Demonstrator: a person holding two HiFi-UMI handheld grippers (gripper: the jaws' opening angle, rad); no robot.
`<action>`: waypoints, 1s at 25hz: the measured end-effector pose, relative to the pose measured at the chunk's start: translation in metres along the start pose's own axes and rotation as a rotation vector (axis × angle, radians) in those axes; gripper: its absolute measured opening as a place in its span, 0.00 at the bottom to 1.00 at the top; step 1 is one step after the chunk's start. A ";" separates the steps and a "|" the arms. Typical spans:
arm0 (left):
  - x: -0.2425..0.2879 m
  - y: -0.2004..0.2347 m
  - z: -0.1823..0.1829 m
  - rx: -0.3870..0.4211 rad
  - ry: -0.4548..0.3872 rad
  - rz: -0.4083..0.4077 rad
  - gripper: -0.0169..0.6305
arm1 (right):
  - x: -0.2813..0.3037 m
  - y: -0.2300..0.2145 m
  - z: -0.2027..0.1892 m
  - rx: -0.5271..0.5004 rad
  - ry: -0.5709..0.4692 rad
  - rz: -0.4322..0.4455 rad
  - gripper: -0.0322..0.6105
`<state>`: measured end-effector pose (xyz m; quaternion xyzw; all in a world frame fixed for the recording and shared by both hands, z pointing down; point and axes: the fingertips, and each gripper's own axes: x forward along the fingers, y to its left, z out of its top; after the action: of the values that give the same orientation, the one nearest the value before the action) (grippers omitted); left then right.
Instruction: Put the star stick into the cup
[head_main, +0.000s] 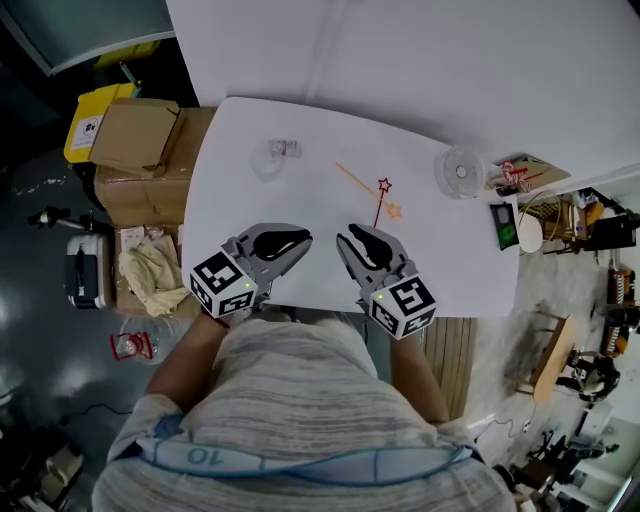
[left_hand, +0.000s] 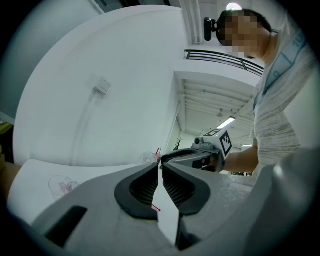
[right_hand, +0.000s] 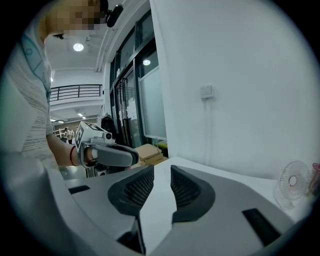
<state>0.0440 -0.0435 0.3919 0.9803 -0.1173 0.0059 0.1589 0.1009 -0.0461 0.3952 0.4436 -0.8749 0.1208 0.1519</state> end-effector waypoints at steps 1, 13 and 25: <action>0.004 0.005 -0.002 0.005 0.011 0.002 0.08 | 0.003 -0.005 -0.002 -0.004 0.009 0.003 0.17; 0.047 0.056 -0.037 0.003 0.127 0.040 0.08 | 0.034 -0.056 -0.047 -0.053 0.170 0.043 0.21; 0.074 0.098 -0.104 -0.060 0.280 0.084 0.08 | 0.065 -0.124 -0.114 -0.071 0.367 0.038 0.21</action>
<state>0.0963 -0.1188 0.5244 0.9589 -0.1350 0.1457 0.2025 0.1830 -0.1265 0.5341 0.3918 -0.8446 0.1714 0.3221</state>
